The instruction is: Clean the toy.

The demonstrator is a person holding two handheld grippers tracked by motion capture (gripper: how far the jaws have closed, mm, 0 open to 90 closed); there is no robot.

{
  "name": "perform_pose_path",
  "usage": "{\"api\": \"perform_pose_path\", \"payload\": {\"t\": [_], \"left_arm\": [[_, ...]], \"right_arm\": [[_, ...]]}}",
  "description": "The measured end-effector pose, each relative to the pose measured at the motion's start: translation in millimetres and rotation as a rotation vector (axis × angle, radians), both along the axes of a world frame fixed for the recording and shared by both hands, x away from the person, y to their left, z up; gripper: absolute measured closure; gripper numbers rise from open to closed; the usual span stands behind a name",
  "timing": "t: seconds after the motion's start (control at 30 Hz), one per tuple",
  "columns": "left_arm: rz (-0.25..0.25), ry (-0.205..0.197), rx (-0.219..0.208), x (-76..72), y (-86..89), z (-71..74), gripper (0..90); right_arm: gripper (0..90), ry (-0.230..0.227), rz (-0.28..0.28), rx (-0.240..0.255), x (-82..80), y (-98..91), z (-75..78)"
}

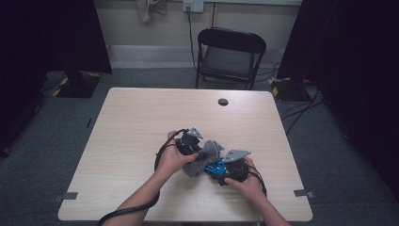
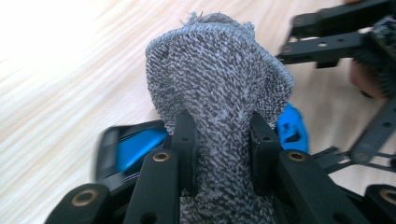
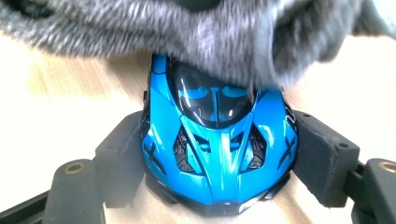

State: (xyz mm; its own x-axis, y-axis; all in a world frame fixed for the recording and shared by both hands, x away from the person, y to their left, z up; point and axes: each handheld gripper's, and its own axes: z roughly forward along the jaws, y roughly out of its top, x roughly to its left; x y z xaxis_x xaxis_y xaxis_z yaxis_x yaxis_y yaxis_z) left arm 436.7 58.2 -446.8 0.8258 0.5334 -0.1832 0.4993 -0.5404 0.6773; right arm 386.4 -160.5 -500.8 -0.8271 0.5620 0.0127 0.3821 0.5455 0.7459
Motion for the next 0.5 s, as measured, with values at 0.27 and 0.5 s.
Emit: {"api": "perform_pose_path", "payload": {"t": [0.27, 0.5], "left_arm": [[0.058, -0.006, 0.014, 9.7, 19.5, -0.4, 70.0], [0.08, -0.003, 0.014, 14.3, 25.7, -0.7, 70.0]], "right_arm": [[25.7, 0.0, 0.0, 0.0, 0.0, 0.0, 0.0], [25.8, 0.0, 0.0, 0.0, 0.0, 0.1, 0.0]]}}
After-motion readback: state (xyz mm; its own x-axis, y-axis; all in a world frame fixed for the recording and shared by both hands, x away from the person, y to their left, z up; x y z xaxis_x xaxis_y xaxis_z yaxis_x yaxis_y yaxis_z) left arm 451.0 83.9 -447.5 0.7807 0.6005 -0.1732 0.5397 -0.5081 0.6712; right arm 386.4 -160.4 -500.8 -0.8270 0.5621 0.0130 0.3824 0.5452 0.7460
